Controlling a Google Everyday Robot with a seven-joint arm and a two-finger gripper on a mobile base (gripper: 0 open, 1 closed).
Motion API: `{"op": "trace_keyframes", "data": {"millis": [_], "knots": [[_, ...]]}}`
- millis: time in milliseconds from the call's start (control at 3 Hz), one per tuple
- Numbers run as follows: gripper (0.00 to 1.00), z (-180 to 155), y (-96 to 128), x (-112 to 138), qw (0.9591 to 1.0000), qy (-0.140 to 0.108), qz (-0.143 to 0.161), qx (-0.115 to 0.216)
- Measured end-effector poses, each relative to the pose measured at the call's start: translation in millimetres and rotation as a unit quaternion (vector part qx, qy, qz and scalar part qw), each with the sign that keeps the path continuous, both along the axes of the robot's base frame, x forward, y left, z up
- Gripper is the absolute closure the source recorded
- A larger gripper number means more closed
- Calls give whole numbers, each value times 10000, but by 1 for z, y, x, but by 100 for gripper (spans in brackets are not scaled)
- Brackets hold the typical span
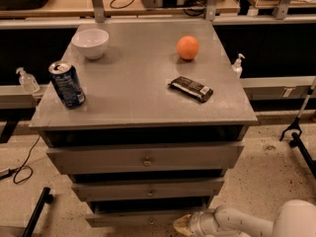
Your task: Close bottom drawer
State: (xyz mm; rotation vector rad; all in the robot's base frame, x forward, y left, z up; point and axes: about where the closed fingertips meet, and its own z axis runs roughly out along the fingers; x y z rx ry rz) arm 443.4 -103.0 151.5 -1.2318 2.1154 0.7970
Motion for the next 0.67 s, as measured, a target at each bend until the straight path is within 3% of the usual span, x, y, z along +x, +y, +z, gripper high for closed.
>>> {"op": "trace_keyframes", "data": {"millis": [333, 667], "knots": [[100, -6, 2, 16, 9997, -139, -33, 177], [100, -7, 1, 18, 9996, -171, -39, 203]]}}
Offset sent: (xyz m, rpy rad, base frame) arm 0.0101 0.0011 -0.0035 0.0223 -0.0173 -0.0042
